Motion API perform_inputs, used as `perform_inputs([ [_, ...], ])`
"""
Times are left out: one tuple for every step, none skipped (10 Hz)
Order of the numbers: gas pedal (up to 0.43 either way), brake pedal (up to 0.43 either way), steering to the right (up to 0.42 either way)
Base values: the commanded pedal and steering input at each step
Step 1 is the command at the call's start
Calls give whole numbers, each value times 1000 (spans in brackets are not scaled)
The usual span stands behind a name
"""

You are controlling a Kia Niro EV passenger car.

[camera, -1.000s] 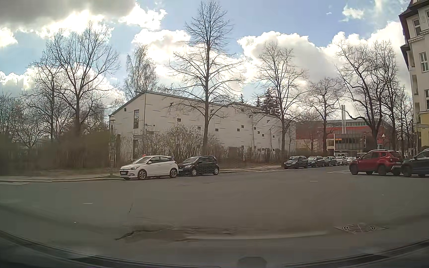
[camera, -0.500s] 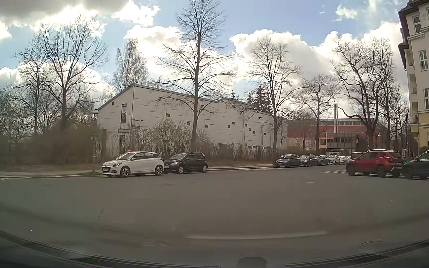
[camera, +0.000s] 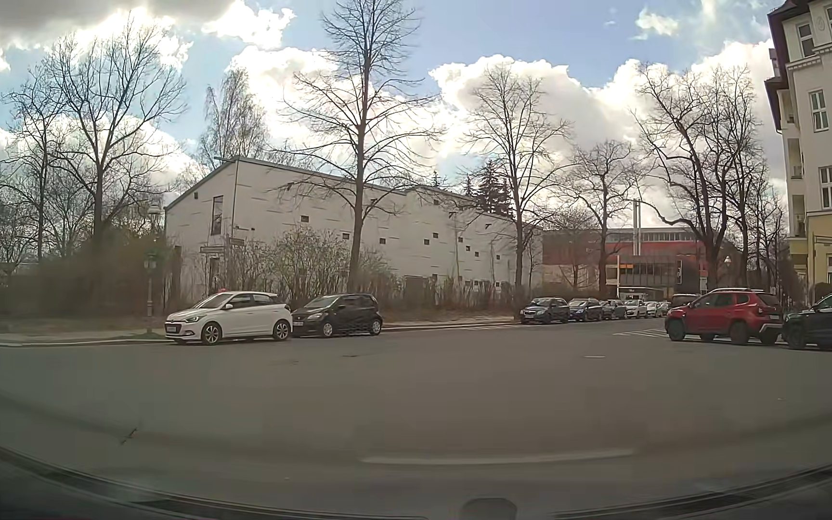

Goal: Follow the waypoints while adhering to traffic rules and regulations

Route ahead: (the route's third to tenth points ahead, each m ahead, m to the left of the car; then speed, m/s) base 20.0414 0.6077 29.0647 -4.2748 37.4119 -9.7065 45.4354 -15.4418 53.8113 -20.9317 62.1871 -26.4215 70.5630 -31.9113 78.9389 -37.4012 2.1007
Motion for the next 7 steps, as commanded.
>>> perform_inputs([
  [0, 79, 102],
  [0, 91, 102],
  [0, 91, 103],
  [0, 85, 103],
  [0, 55, 103],
  [0, 30, 103],
  [39, 30, 104],
])
